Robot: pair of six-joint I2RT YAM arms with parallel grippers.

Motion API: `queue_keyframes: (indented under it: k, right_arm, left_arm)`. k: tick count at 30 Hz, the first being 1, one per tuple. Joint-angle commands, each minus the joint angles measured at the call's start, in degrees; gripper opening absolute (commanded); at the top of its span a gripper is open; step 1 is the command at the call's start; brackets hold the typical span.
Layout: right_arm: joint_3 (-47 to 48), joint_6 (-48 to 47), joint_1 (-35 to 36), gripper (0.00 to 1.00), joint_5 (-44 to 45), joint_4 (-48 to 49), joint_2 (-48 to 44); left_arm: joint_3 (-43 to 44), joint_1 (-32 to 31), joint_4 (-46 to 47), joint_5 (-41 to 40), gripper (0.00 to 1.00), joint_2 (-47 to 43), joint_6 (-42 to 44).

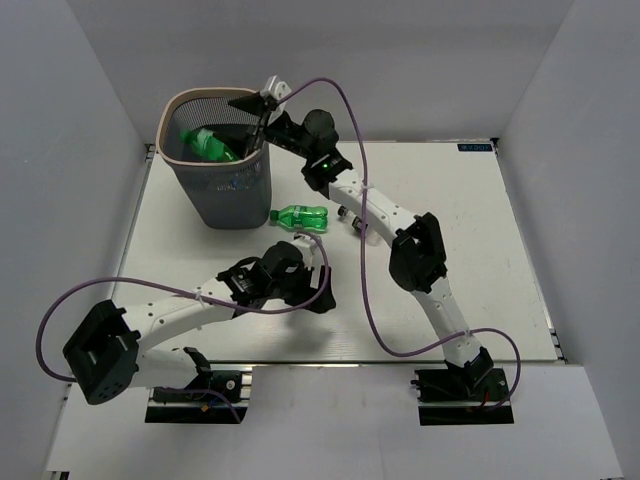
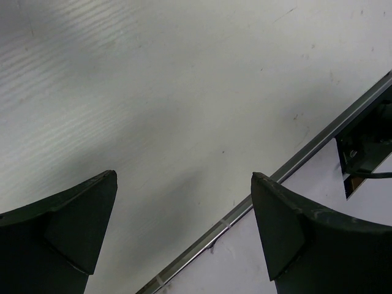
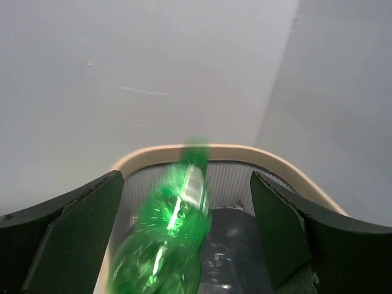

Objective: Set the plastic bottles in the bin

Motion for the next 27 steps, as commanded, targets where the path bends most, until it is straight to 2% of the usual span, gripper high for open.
queue_keyframes:
  k: [1, 2, 4, 5, 7, 8, 9, 10, 11, 12, 13, 14, 15, 16, 17, 18, 19, 20, 21, 22, 23, 27]
  right_arm:
    - [2.4, -3.0, -1.6, 0.9, 2.7, 2.2, -5.2]
    - [2.2, -3.1, -1.9, 0.9, 2.8, 1.0, -6.0]
    - [1.5, -2.8, -3.8, 0.78, 4.4, -0.3, -9.6]
    - [0.4, -2.8, -5.3, 0.6, 4.6, -2.4, -11.1]
    - [-3.6, -2.7, -7.7, 0.33, 5.9, -4.2, -16.6]
    - [-5.0, -2.9, -10.1, 0.12, 8.1, -6.0, -18.3]
    - [-6.2, -3.2, -11.0, 0.03, 9.2, -8.7, -19.8]
    - [-9.1, -3.4, -14.5, 0.0, 9.9, -10.4, -22.5]
    - [-9.8, -4.5, -16.0, 0.0, 11.7, -12.7, -25.0]
    - [-10.4, -4.6, -17.5, 0.0, 12.4, -20.0, -26.3]
    - [-12.9, -4.6, -21.8, 0.0, 12.8, -22.5, -28.8]
    - [-14.2, -4.5, -23.5, 0.05, 13.5, -25.0, -30.0]
    - [-16.8, -8.5, -25.0, 0.45, 13.4, -32.1, -32.5]
    - [-19.7, -9.0, -29.5, 0.54, 13.6, -34.5, -34.6]
    - [-22.3, -10.5, -31.1, 0.59, 13.6, -40.3, -35.7]
    - [-23.8, -11.3, -34.1, 0.66, 13.2, -44.5, -36.7]
    - [-25.4, -11.7, -35.5, 0.68, 12.4, -46.1, -39.5]
    - [-31.5, -11.7, -39.6, 0.68, 12.1, -48.8, -40.8]
    - [-34.1, -11.7, -41.1, 0.68, 10.2, -49.5, -42.0]
    - [-36.8, -11.5, -42.4, 0.68, 9.4, -49.4, -46.3]
    - [-44.8, -11.4, -46.5, 0.68, 8.6, -49.1, -47.5]
    - [-56.1, -12.1, -51.6, 0.66, 3.4, -49.3, -55.9]
  left_arm:
    - [4.5, 0.2, 0.3, -1.0, 1.0, 1.2, 0.9]
    - [5.2, 0.2, 0.3, -1.0, 1.0, 1.8, 1.4]
    - [7.8, 0.2, 0.3, -2.2, 1.0, 3.3, 2.0]
    - [8.7, 0.2, 0.3, -2.8, 1.0, 3.8, 2.7]
    - [11.8, 0.2, -0.3, -4.2, 1.0, 5.8, 2.7]
    - [13.2, 0.2, -0.3, -4.7, 1.0, 6.8, 2.7]
    - [14.6, 0.2, -1.3, -5.3, 1.0, 7.9, 2.7]
    - [17.8, 0.7, -1.8, -5.3, 1.0, 9.0, 3.2]
    - [19.5, 0.7, -2.9, -6.5, 1.0, 11.4, 3.2]
    - [21.3, 0.7, -3.7, -8.8, 1.0, 12.7, 3.2]
    - [25.5, 0.7, -5.8, -10.0, 1.0, 14.2, 3.2]
    - [28.6, 1.2, -8.8, -15.9, 1.0, 16.1, 1.4]
    - [32.1, 1.2, -12.1, -18.2, 1.0, 20.9, -0.7]
    - [40.3, 1.2, -20.5, -20.7, 1.0, 23.8, -2.9]
    - [44.7, 1.7, -25.0, -25.5, 1.0, 26.7, -9.8]
    - [53.0, 1.7, -29.3, -27.3, 1.0, 29.7, -13.6]
    - [56.8, 1.7, -33.5, -28.9, 1.0, 35.2, -17.6]
    - [60.0, 1.7, -39.9, -30.3, 1.0, 37.5, -24.1]
    - [64.5, 1.7, -42.3, -31.1, 1.0, 39.4, -27.5]
    - [66.0, 1.7, -43.1, -31.9, 1.0, 41.0, -29.1]
    - [67.2, 1.7, -44.0, -33.2, 1.0, 43.3, -33.1]
    - [72.5, 3.1, -44.8, -36.1, 1.0, 47.2, -38.7]
